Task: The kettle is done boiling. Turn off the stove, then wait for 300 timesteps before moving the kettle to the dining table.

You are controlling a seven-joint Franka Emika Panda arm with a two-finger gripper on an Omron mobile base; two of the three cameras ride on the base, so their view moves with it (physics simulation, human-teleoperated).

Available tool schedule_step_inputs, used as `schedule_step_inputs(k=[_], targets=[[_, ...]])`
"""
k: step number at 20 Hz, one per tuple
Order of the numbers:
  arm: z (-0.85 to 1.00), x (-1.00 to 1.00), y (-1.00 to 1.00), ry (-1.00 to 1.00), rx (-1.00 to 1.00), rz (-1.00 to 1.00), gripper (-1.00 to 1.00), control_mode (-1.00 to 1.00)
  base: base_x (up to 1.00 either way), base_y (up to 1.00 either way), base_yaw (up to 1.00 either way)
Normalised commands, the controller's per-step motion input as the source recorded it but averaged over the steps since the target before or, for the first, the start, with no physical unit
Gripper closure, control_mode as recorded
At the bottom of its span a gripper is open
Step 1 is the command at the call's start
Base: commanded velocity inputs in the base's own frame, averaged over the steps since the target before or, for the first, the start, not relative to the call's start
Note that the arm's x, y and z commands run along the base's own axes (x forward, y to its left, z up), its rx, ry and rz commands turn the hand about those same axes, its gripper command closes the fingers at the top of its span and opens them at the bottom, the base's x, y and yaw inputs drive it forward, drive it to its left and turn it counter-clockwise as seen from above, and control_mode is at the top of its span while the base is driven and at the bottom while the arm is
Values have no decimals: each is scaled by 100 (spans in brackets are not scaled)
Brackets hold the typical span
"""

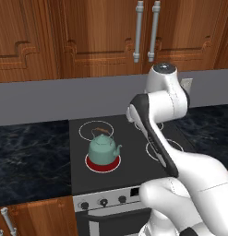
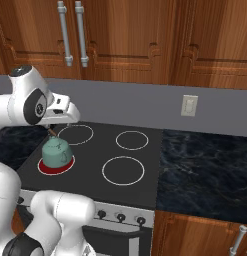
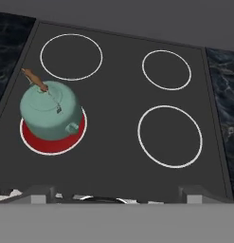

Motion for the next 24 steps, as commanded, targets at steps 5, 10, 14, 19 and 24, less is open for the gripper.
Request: schedule_step_inputs(k=[5, 10, 14, 19, 24], targets=[[0, -13, 28, -1, -11, 0, -100, -100, 0, 0, 0], [0, -12, 33, -2, -13, 0, -100, -100, 0, 0, 0], [-2, -14, 35, -2, -12, 0, -100, -100, 0, 0, 0], [-6, -19, 35, -3, -10, 0, -100, -100, 0, 0, 0], [-5, -22, 30, -2, -9, 0, -100, -100, 0, 0, 0]])
